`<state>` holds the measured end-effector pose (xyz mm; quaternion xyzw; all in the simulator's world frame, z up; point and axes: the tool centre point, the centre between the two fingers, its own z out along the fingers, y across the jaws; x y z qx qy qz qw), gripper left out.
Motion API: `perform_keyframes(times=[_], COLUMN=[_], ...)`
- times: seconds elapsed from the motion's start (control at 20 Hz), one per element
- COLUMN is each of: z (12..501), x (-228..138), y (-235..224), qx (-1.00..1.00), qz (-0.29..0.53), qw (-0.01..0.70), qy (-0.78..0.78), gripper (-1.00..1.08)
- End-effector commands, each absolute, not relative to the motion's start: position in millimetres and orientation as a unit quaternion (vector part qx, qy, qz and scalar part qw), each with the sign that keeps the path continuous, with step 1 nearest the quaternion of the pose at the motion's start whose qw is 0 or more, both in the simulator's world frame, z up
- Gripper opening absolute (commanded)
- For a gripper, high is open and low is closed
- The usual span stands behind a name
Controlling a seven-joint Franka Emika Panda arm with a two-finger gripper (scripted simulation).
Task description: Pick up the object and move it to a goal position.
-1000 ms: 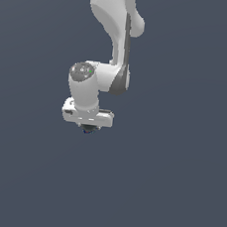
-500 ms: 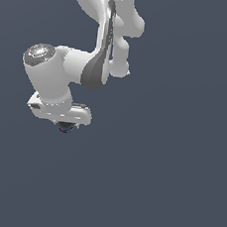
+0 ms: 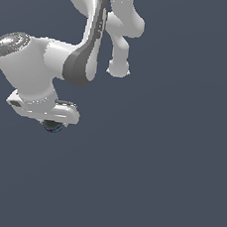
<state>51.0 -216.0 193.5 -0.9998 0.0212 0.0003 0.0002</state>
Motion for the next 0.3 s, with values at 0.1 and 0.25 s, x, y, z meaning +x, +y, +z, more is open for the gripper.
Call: perform_keyframes(times=[0.1,0.25], z=[198.5,199.1], x=[55.1,55.8], y=[-222.0,-222.9], qx=[-1.000,-1.000], qz=[0.000,0.000], qw=[0.000,0.000], qy=[0.021,0.021], gripper=[-1.00,-1.00])
